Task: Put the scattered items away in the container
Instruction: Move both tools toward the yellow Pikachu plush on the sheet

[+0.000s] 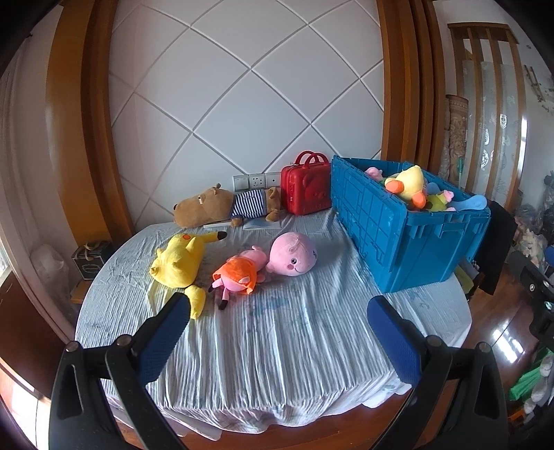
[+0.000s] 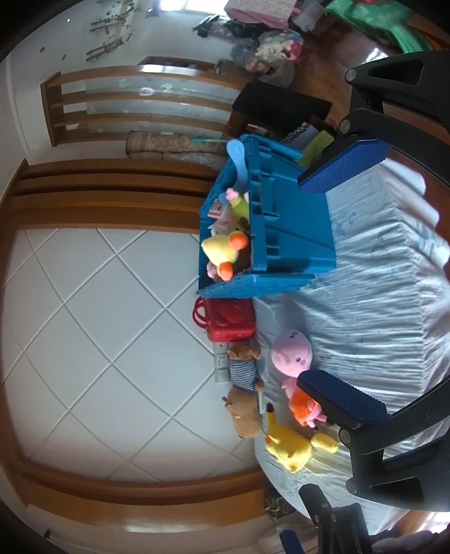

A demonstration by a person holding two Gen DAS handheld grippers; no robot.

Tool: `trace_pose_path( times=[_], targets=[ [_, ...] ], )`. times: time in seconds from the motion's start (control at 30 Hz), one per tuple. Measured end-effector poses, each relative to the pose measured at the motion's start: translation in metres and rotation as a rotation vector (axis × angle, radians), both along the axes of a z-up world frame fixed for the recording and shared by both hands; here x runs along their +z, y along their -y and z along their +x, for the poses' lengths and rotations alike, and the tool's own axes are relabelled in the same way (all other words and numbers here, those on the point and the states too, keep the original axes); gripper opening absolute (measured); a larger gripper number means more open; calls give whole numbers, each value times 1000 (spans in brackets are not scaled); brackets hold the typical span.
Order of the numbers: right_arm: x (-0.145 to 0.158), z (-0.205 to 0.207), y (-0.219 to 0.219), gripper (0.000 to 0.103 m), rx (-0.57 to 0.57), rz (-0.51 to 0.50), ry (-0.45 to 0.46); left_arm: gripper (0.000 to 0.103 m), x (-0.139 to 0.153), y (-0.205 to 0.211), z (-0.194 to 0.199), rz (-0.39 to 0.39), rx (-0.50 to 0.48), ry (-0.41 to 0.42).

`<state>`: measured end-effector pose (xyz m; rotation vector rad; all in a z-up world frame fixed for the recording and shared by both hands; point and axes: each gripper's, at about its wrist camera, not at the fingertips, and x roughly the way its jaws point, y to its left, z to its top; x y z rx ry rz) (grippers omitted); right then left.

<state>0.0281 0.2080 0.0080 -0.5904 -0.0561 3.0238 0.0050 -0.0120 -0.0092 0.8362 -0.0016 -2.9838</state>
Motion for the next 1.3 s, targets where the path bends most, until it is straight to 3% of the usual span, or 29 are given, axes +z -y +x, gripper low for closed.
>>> trace_pose_path(
  times=[1.3],
  targets=[
    [2,-5,5,103,12,12,-9,103,5,9,-2,40,6,-7]
  ],
)
